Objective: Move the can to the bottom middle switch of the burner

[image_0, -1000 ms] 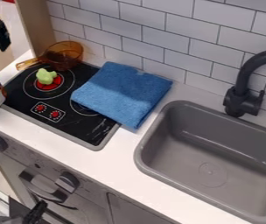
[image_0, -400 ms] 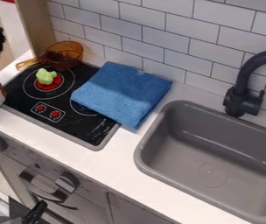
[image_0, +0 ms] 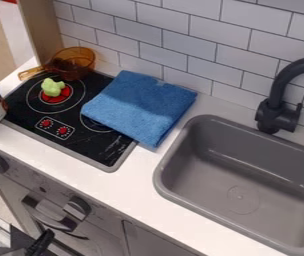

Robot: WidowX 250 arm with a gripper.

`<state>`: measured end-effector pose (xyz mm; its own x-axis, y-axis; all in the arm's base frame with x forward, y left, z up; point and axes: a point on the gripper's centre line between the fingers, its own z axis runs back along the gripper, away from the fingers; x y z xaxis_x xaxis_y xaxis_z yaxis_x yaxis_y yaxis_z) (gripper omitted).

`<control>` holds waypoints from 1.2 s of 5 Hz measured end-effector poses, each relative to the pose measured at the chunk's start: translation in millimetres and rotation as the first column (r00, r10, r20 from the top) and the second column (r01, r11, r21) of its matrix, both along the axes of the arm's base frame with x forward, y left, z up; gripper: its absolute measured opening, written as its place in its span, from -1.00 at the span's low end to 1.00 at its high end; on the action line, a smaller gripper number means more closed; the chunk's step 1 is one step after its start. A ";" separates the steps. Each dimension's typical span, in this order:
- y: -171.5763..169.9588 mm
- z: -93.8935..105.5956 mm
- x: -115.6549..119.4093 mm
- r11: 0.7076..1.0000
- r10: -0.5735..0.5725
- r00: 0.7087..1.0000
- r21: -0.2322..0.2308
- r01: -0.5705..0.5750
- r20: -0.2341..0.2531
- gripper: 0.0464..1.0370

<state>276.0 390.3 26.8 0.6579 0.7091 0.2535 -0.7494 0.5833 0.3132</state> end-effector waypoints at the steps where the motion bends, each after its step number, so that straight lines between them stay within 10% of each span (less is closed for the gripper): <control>1: -3.3 -16.0 -6.4 0.998 0.056 0.998 -0.009 -0.056 0.037 0.93; 4: -5.0 -23.2 -20.1 0.973 0.226 0.974 0.048 -0.227 0.033 0.93; 6: -9.5 -11.4 -12.7 0.900 0.420 0.903 0.090 -0.427 0.094 0.93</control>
